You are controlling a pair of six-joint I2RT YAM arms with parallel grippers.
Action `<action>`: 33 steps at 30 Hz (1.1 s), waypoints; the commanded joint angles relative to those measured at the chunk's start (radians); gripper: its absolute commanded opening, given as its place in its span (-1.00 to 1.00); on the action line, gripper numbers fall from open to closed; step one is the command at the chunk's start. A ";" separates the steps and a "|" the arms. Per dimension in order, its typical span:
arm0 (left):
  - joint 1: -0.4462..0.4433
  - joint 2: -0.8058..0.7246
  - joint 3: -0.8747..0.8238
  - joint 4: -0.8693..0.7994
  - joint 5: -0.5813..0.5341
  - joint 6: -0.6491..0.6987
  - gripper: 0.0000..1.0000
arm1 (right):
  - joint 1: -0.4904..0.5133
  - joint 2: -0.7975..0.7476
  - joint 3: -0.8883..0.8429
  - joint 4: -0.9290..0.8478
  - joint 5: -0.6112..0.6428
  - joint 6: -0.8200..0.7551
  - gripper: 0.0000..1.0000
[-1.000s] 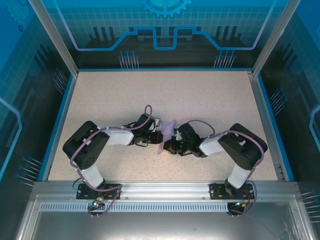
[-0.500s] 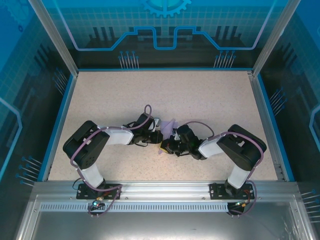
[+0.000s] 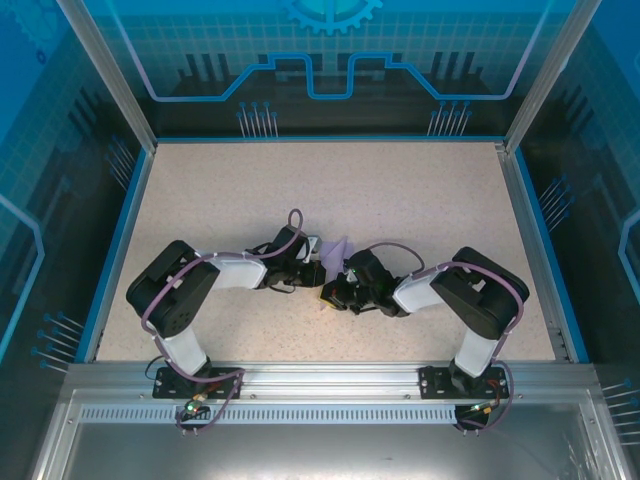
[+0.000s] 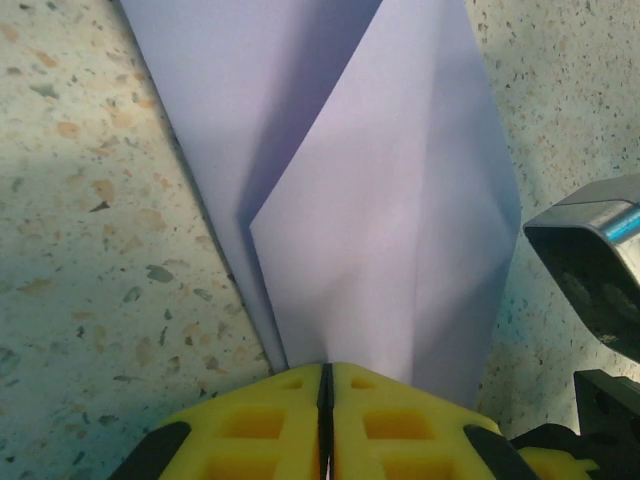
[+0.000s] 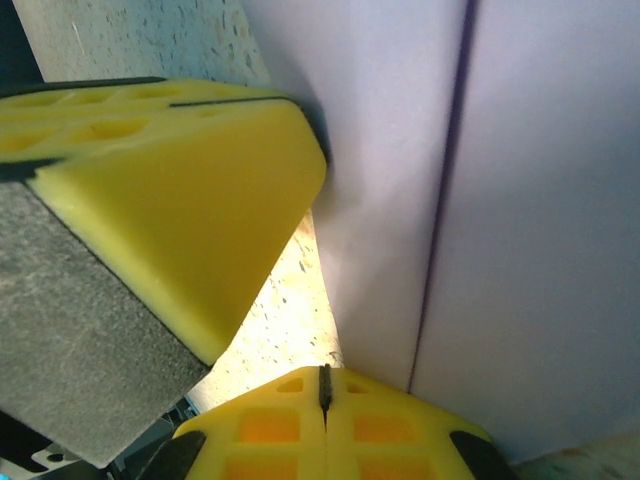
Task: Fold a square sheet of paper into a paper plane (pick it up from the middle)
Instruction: Fourth fold the wing at the center of the table.
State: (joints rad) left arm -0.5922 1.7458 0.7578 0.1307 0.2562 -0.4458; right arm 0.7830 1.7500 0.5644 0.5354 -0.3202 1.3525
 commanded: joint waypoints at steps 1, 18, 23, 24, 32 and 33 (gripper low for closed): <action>0.006 0.084 -0.035 -0.125 -0.063 0.004 -0.79 | 0.032 0.014 0.007 -0.120 0.015 -0.045 -0.93; 0.007 0.114 -0.017 -0.141 -0.078 0.031 -0.79 | 0.139 -0.059 0.024 -0.519 0.107 -0.222 -0.93; 0.008 0.115 -0.019 -0.134 -0.074 0.033 -0.80 | 0.161 -0.061 -0.003 -0.469 0.048 -0.193 -0.94; 0.007 0.115 -0.019 -0.135 -0.076 0.035 -0.80 | 0.162 -0.066 -0.015 -0.452 0.032 -0.183 -0.94; 0.008 0.115 -0.023 -0.129 -0.066 0.035 -0.80 | 0.073 -0.233 -0.007 -0.482 -0.023 -0.228 -0.93; 0.008 0.115 -0.022 -0.128 -0.064 0.035 -0.80 | 0.041 -0.254 0.004 -0.484 -0.028 -0.244 -0.92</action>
State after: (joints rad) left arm -0.5880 1.7615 0.7765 0.1150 0.2787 -0.4416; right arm 0.8803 1.5543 0.5625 0.1349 -0.2810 1.1477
